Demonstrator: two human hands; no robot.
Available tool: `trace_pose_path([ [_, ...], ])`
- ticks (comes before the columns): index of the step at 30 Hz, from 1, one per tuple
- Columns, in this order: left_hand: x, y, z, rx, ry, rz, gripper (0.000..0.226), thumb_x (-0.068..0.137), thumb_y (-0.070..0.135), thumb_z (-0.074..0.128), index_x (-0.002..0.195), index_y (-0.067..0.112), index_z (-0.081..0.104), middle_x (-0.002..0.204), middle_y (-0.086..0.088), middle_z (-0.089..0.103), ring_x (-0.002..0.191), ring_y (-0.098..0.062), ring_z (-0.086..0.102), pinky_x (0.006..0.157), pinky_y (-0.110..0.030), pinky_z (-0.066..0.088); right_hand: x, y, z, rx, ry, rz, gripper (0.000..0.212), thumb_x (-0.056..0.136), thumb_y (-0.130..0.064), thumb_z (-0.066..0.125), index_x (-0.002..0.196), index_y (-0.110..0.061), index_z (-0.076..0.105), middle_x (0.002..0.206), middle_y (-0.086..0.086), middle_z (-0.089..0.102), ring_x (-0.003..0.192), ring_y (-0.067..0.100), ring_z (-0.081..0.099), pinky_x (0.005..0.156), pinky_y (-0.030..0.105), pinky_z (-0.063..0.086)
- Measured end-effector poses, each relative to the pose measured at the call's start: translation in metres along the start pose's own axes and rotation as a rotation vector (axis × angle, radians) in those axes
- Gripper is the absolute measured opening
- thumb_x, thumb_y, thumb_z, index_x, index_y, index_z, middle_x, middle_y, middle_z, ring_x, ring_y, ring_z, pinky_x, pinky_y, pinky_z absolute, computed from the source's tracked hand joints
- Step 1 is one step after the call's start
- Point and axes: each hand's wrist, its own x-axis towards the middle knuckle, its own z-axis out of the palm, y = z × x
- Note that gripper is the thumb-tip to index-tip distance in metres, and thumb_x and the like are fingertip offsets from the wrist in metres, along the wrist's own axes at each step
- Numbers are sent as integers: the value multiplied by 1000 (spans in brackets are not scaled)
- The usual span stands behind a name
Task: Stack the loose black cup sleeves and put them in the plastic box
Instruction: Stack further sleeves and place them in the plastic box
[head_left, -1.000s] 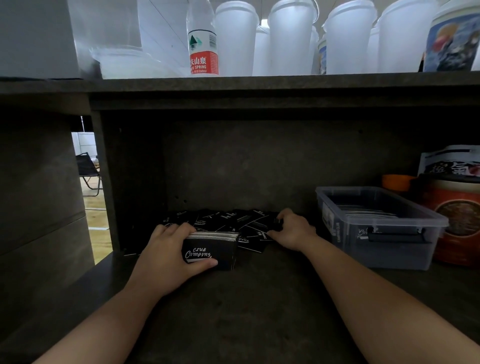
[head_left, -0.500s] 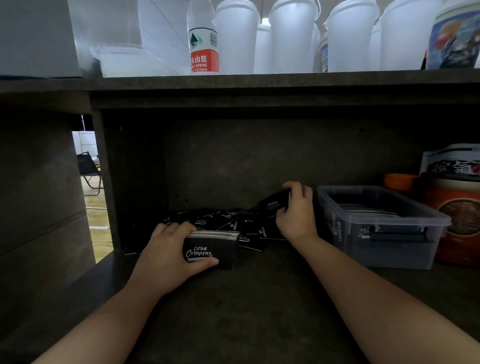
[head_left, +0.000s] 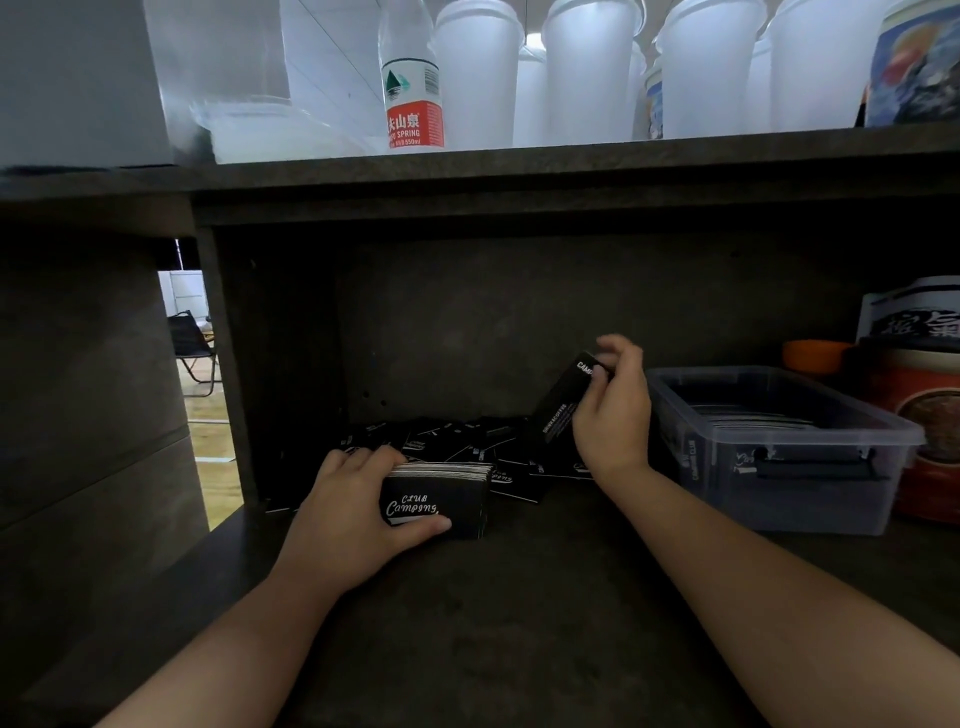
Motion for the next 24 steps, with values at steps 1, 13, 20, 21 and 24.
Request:
trace_pose_path([
  [1, 0, 0, 0, 2, -1, -1, 73, 55, 84, 56, 112, 38, 51, 104, 21, 51, 99, -3, 36, 80, -25, 41, -1, -2, 1, 21, 18, 20, 32, 98, -3, 42, 125, -18, 50, 114, -3, 52, 104, 5, 49, 86, 8, 37],
  [13, 0, 0, -1, -67, 13, -49, 109, 57, 75, 70, 148, 33, 27, 148, 13, 38, 132, -10, 33, 107, -33, 38, -33, -29, 28, 355, -593, 383, 24, 99, -9, 49, 88, -19, 68, 91, -1, 67, 89, 12, 63, 78, 25, 51],
  [20, 1, -3, 2, -6, 47, -22, 80, 55, 81, 64, 118, 33, 52, 112, 16, 55, 110, -4, 42, 88, -26, 43, -44, -29, 35, 230, -902, 340, 26, 90, -14, 47, 86, -31, 67, 89, 12, 65, 84, 21, 58, 87, 51, 50],
  [21, 2, -3, 2, -10, 50, -22, 79, 55, 81, 63, 116, 34, 52, 111, 16, 54, 108, -4, 42, 88, -26, 44, -45, -31, 35, 239, -922, 334, 28, 92, -13, 46, 87, -29, 67, 90, 4, 65, 88, 18, 59, 88, 46, 49],
  [24, 2, -3, 2, -16, 54, -19, 76, 54, 81, 63, 113, 35, 52, 106, 17, 53, 104, -4, 42, 85, -28, 45, -54, -37, 35, 114, -1011, 119, 20, 100, -21, 45, 97, -24, 64, 96, -4, 66, 93, 11, 60, 84, 27, 46],
])
